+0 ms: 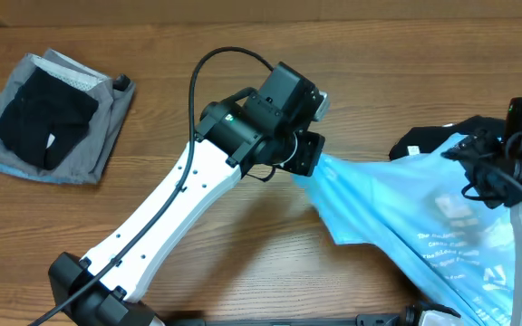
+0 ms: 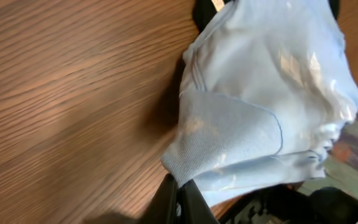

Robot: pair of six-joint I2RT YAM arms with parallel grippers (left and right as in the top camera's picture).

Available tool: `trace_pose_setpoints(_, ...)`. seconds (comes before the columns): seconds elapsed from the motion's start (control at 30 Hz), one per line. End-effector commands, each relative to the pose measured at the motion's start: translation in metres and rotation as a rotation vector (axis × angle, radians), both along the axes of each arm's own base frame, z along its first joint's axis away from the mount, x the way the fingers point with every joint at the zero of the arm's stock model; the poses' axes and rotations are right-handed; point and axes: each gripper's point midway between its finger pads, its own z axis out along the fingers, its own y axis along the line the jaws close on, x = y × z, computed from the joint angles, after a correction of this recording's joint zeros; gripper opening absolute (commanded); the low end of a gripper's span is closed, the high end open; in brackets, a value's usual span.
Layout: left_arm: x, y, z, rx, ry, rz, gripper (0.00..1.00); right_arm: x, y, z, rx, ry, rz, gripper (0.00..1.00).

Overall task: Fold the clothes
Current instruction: 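Grasp the blue T-shirt edge with left gripper and pull it leftward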

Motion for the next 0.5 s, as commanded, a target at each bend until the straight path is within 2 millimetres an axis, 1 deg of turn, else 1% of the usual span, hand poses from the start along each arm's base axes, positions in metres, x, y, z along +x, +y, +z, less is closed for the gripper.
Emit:
trace_pose_setpoints(0.0, 0.016, 0.020, 0.009, 0.054, -0.090, 0.038, 0.04, 0.006, -0.015, -0.004, -0.019, 0.021, -0.019, 0.74)
trace_pose_setpoints(0.07, 0.017, 0.026, 0.009, 0.075, -0.097, 0.052, 0.04, 0.007, -0.020, -0.011, -0.013, 0.044, -0.031, 0.76)
trace_pose_setpoints(0.13, 0.019, 0.040, 0.007, 0.127, -0.104, 0.087, 0.04, 0.008, -0.024, -0.017, -0.008, 0.067, -0.036, 0.77)
trace_pose_setpoints(0.2, 0.021, 0.056, 0.007, 0.168, -0.106, 0.121, 0.04, 0.012, -0.024, -0.021, -0.008, 0.076, -0.002, 0.78)
trace_pose_setpoints(0.27, 0.024, 0.075, 0.008, 0.211, -0.110, 0.166, 0.04, 0.015, -0.023, -0.025, 0.001, 0.079, 0.013, 0.78)
trace_pose_setpoints(0.3, 0.026, 0.093, 0.010, 0.247, -0.111, 0.206, 0.04, 0.017, -0.023, -0.026, 0.001, 0.079, 0.014, 0.79)
trace_pose_setpoints(0.37, 0.028, 0.115, 0.012, 0.274, -0.104, 0.255, 0.04, 0.020, -0.024, -0.028, 0.001, 0.080, 0.014, 0.81)
trace_pose_setpoints(0.47, 0.029, 0.140, 0.014, 0.293, -0.076, 0.315, 0.04, 0.026, -0.026, -0.034, 0.003, 0.085, 0.014, 0.81)
